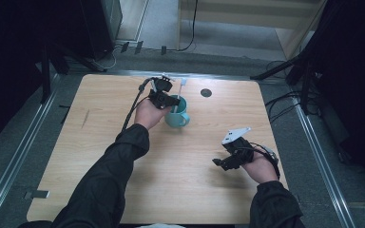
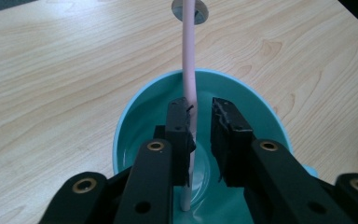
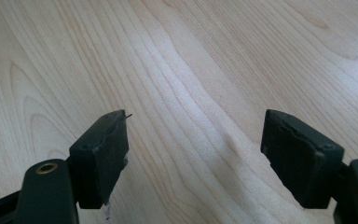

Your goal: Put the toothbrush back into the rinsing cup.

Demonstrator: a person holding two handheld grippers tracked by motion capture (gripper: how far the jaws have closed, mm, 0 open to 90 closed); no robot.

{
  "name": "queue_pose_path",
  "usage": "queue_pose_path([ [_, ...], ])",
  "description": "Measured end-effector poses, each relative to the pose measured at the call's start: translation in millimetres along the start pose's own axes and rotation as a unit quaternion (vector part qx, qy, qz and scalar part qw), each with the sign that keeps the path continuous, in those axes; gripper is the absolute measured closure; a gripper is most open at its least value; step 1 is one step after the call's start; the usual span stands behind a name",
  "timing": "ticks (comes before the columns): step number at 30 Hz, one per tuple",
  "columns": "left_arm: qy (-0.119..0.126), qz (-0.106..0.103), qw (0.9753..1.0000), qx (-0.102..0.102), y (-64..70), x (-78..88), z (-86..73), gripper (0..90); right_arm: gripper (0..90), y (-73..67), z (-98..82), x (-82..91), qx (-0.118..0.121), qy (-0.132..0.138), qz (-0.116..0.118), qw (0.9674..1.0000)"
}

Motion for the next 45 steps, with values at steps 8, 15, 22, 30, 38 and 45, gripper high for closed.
queue_pose_path([
  [8,-0.003,-0.009,0.9999,-0.009,-0.5,13.3,3.6,71.0,23.0,0.3,-0.1,-0.3,0.002,-0.001,0.000,1.0000],
  [15,-0.003,-0.025,0.9996,-0.009,-0.3,24.1,4.9,64.7,23.0,0.9,-0.6,-0.5,0.004,-0.003,0.000,1.0000],
  [22,-0.017,-0.033,0.9989,-0.028,-2.5,36.3,1.2,58.3,23.0,0.8,-0.7,-0.9,0.006,-0.004,0.000,1.0000],
  [30,-0.029,-0.042,0.9977,-0.045,-2.6,53.6,-5.5,52.8,23.0,1.1,-1.2,-1.1,0.006,-0.005,0.000,1.0000],
  [38,-0.035,-0.046,0.9968,-0.056,-4.1,67.2,-17.0,48.9,23.0,0.7,-2.0,-1.7,0.005,-0.009,0.001,0.9999],
  [45,-0.039,-0.049,0.9964,-0.057,-9.5,77.4,-31.4,47.3,23.0,0.2,-2.6,-2.4,0.006,-0.012,0.001,0.9999],
])
Point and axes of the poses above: each handheld gripper's, and its own axes: x roughly backward along the jaws, z roughly out of its top, y roughly to its right, the point moved 7 cm from there along -x, roughly forward along the jaws, and after that the axes turned 15 degrees about z, right-handed, at the moved point
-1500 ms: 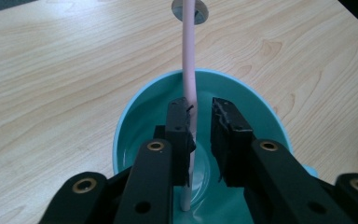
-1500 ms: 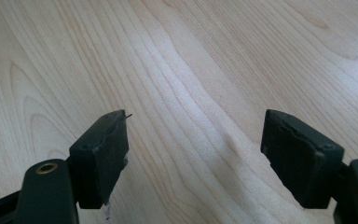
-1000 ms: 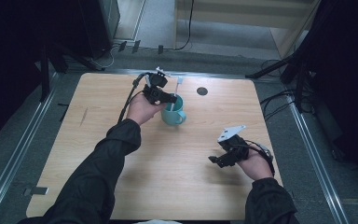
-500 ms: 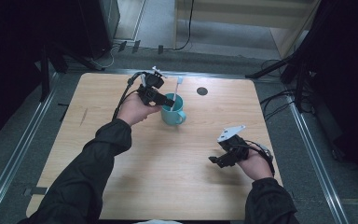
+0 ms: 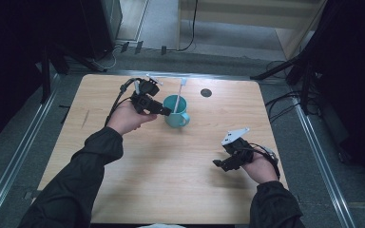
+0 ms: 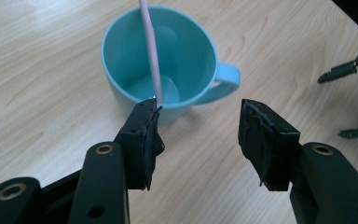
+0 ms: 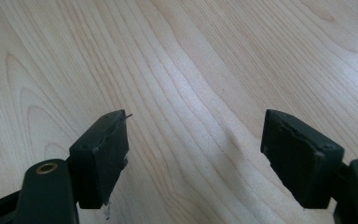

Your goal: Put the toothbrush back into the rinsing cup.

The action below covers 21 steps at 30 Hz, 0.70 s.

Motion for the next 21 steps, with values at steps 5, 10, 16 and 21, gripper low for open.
queue_pose_path([
  [5,0.000,-0.001,1.0000,0.006,-4.1,6.5,-15.3,46.8,23.0,-0.1,-0.1,-0.4,0.000,-0.002,0.000,1.0000],
  [10,0.000,0.000,0.9999,0.010,-6.7,11.3,-29.6,45.4,23.0,-0.8,-0.9,-0.6,0.000,-0.005,-0.001,1.0000],
  [16,-0.002,0.000,0.9999,0.014,-11.0,12.0,-49.3,44.8,23.0,-2.7,-0.5,0.2,-0.002,-0.004,-0.004,1.0000],
  [21,-0.003,0.000,0.9998,0.020,-15.0,11.8,-64.1,44.2,22.0,-3.0,0.4,-0.1,-0.005,0.005,-0.001,1.0000],
])
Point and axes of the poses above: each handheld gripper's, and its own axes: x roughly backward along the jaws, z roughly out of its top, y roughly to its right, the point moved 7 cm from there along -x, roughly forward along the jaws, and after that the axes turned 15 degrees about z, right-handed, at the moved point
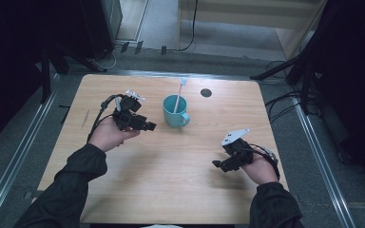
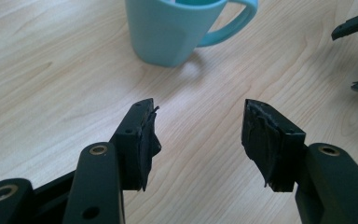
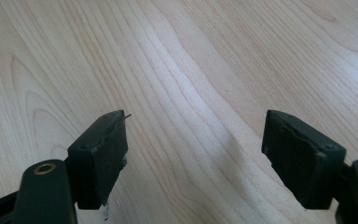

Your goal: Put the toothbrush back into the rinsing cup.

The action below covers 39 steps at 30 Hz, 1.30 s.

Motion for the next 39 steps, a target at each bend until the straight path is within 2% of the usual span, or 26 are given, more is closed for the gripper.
queue_pose_path([
  [7,-0.010,0.004,0.9999,-0.002,-5.3,-1.0,-17.0,43.3,21.9,-0.2,-1.2,0.7,0.000,0.002,-0.002,1.0000],
  [10,-0.007,0.001,0.9999,0.009,-6.8,-2.3,-24.9,43.1,21.9,0.2,-2.4,1.6,-0.001,0.003,-0.005,1.0000],
  [20,-0.027,0.001,0.9995,0.017,-13.8,-10.1,-51.4,42.6,21.9,0.0,-6.3,4.6,-0.007,0.002,-0.009,0.9999],
  [26,-0.032,0.010,0.9994,0.006,-18.9,-9.8,-64.1,42.3,21.9,-0.3,-7.1,4.8,-0.004,0.001,-0.009,1.0000],
  [32,-0.038,0.015,0.9990,0.021,-25.8,-8.0,-77.0,42.7,21.9,-0.5,-7.3,5.0,-0.003,0.001,-0.009,1.0000],
  [34,-0.041,0.024,0.9987,0.020,-29.9,-7.2,-81.6,42.7,21.9,-0.6,-7.5,4.9,-0.003,0.000,-0.008,1.0000],
  [39,-0.044,0.030,0.9982,0.029,-35.4,-5.0,-89.8,42.7,22.0,-1.0,-7.2,4.5,-0.001,-0.001,-0.007,1.0000],
])
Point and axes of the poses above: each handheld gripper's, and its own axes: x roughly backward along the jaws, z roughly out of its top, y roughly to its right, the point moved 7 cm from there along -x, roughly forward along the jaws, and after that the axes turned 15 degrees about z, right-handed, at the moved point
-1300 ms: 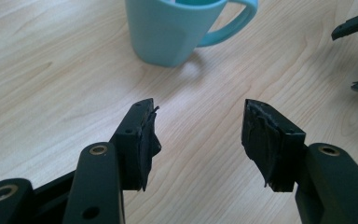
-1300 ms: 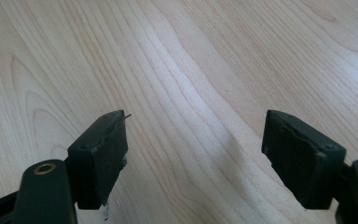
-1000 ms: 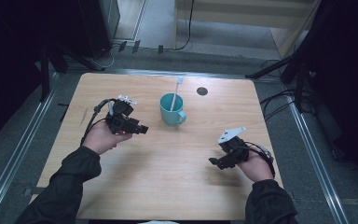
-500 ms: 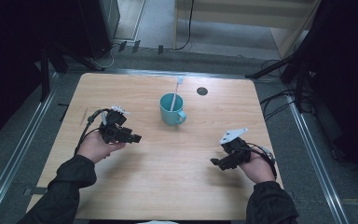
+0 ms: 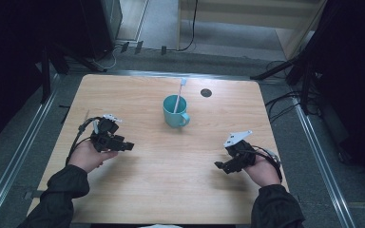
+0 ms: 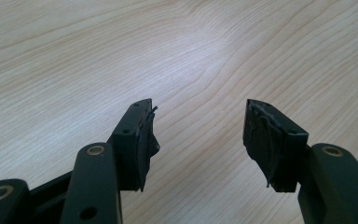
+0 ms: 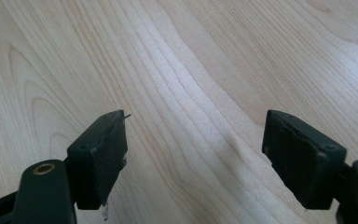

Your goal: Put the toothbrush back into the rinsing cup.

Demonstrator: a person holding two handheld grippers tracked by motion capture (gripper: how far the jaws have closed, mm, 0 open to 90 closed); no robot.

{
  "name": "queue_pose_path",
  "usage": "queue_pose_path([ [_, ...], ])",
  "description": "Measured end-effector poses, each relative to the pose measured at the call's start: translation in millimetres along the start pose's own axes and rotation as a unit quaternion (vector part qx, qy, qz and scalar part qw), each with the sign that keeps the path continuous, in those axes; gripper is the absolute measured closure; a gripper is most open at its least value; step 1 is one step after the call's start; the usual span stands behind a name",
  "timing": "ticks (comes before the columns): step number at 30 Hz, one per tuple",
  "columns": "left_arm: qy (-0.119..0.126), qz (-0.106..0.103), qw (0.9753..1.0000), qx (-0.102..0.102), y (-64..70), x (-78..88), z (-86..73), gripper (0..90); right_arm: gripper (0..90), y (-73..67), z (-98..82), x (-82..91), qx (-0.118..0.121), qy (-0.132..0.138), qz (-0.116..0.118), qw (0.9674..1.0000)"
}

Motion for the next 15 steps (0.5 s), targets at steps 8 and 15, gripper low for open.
queue_pose_path([
  [8,0.001,0.006,0.9999,0.013,-9.8,1.6,-7.9,42.7,21.9,-0.1,-0.2,-0.1,0.001,-0.001,0.001,1.0000],
  [15,0.002,0.004,0.9999,0.010,-9.6,1.2,-7.2,42.1,21.9,0.4,-0.4,0.3,0.000,-0.001,-0.001,1.0000],
])
Point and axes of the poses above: each handheld gripper's, and its own axes: x roughly backward along the jaws, z roughly out of its top, y roughly to its right, the point moved 7 cm from there along -x, roughly forward along the jaws, and after that the axes turned 15 degrees about z, right-handed, at the moved point
